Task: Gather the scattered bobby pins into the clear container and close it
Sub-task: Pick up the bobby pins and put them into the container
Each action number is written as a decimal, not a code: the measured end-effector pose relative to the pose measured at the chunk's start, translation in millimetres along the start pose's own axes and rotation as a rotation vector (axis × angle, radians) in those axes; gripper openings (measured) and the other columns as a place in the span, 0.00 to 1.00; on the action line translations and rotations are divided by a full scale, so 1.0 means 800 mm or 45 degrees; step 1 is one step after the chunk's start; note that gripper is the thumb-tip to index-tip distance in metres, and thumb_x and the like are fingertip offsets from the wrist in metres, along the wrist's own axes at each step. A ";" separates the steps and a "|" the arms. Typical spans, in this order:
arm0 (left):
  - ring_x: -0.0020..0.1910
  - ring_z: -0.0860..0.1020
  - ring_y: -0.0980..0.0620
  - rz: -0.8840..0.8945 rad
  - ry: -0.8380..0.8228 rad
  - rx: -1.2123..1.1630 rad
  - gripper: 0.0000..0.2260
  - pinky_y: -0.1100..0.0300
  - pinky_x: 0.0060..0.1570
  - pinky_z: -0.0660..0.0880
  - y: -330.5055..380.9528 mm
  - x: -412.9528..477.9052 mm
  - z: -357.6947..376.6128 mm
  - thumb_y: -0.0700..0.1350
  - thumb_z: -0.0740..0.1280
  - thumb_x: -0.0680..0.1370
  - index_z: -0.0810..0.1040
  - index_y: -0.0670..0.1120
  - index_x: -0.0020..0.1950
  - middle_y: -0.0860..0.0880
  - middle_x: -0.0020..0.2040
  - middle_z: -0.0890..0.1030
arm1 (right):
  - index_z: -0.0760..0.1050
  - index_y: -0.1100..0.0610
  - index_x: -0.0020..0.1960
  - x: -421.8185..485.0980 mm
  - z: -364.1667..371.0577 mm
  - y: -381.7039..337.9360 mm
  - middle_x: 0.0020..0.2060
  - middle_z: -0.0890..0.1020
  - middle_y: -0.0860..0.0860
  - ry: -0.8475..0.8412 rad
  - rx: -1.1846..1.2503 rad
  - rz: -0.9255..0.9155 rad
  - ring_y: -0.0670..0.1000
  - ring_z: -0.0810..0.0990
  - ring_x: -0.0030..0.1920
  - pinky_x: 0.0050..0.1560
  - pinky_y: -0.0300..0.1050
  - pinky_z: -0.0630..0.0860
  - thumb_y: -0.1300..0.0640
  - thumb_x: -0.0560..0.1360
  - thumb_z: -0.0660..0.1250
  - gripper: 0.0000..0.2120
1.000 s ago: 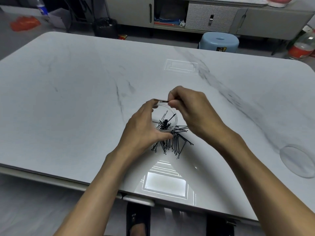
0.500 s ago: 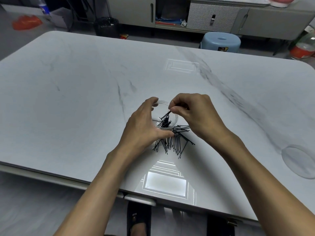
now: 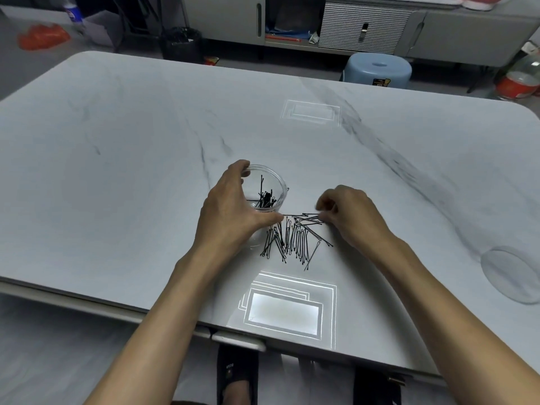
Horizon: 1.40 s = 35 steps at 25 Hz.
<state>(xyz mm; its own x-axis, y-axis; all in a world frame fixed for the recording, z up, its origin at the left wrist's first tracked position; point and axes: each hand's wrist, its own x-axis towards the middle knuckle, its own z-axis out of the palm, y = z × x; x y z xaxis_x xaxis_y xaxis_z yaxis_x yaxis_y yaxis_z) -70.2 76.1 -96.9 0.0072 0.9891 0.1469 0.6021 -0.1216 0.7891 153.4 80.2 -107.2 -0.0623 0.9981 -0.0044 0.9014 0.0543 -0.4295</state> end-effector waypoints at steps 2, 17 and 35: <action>0.63 0.73 0.56 -0.001 -0.008 0.010 0.46 0.57 0.59 0.71 0.000 0.000 0.002 0.55 0.82 0.57 0.65 0.53 0.71 0.56 0.65 0.75 | 0.79 0.52 0.40 0.000 0.005 0.005 0.38 0.77 0.47 0.008 -0.066 -0.033 0.53 0.77 0.43 0.41 0.48 0.73 0.63 0.71 0.68 0.06; 0.62 0.73 0.57 0.037 -0.083 0.029 0.46 0.60 0.56 0.69 0.005 -0.002 0.006 0.55 0.81 0.57 0.65 0.53 0.71 0.56 0.64 0.75 | 0.69 0.54 0.42 0.003 -0.054 -0.024 0.35 0.75 0.48 0.335 0.098 -0.316 0.53 0.71 0.37 0.36 0.48 0.68 0.67 0.74 0.61 0.09; 0.63 0.72 0.57 0.053 -0.082 0.025 0.45 0.58 0.58 0.71 0.006 -0.002 0.001 0.53 0.82 0.57 0.66 0.52 0.71 0.56 0.64 0.75 | 0.79 0.51 0.42 -0.007 0.000 0.003 0.41 0.80 0.48 -0.061 0.048 0.164 0.52 0.78 0.46 0.42 0.46 0.72 0.53 0.69 0.73 0.05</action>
<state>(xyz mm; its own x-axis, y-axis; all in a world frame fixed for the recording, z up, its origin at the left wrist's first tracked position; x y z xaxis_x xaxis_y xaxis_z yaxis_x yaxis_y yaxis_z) -66.4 74.3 -93.8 0.0836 0.9866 0.1403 0.6159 -0.1618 0.7711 155.4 74.5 -108.4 0.0317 0.9940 -0.1047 0.8866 -0.0763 -0.4562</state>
